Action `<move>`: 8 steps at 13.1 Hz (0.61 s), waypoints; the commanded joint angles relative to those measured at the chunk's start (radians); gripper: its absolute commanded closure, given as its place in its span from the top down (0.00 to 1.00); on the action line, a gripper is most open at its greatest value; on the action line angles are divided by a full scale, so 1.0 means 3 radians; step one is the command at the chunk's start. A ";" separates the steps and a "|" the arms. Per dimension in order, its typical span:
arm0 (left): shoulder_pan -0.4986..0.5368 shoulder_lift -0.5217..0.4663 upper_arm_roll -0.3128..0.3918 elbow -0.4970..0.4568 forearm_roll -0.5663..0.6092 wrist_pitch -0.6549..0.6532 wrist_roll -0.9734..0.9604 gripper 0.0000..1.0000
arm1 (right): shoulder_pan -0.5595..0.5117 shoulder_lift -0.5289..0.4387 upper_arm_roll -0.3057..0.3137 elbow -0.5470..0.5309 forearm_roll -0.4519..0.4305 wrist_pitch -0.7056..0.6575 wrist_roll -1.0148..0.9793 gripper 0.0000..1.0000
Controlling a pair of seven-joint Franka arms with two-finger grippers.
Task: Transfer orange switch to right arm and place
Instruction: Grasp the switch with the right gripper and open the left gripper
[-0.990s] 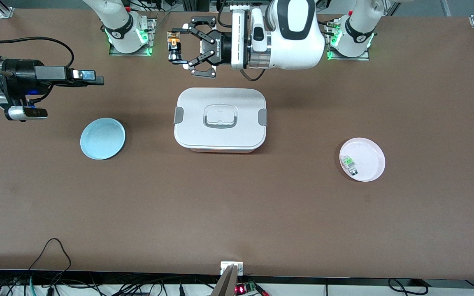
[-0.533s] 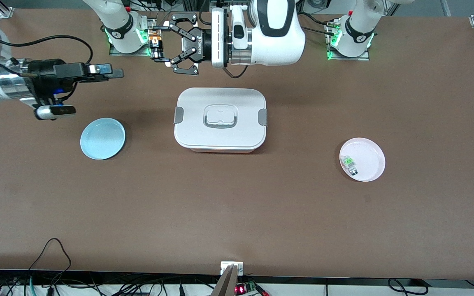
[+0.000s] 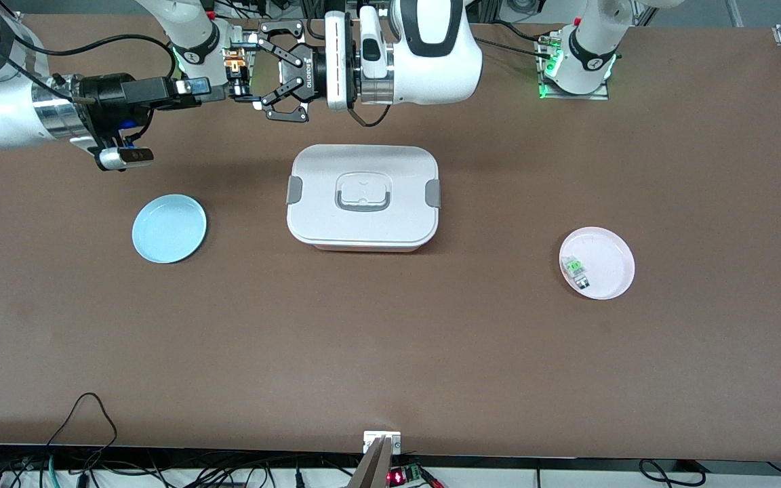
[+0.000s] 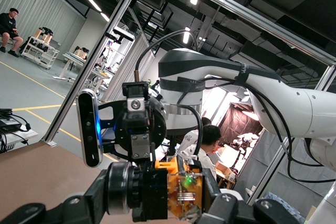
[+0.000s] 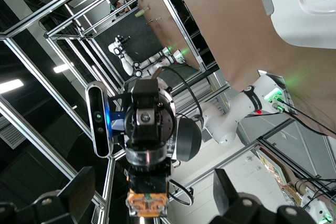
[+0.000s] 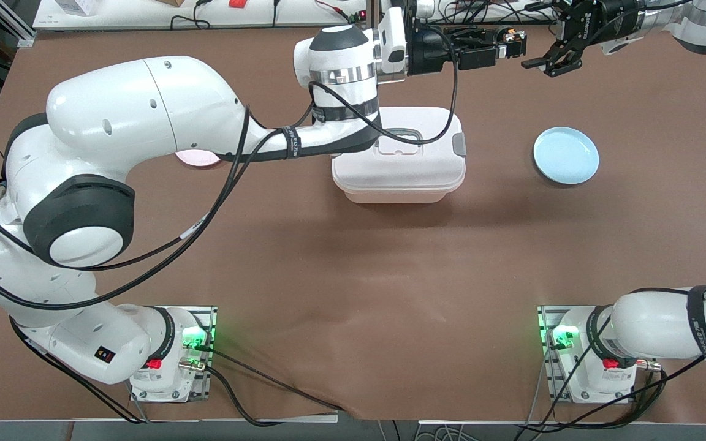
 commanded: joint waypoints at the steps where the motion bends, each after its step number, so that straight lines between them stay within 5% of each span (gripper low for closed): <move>1: -0.0055 0.0056 0.0030 0.0122 -0.0088 0.0058 0.0003 0.00 | -0.0007 -0.0201 0.0030 -0.0167 0.0080 0.0003 0.0087 1.00; 8: -0.0060 0.0071 0.0030 0.0117 -0.0093 0.0058 0.0003 0.00 | -0.0007 -0.0237 0.0280 -0.0183 0.0218 0.0243 0.0200 1.00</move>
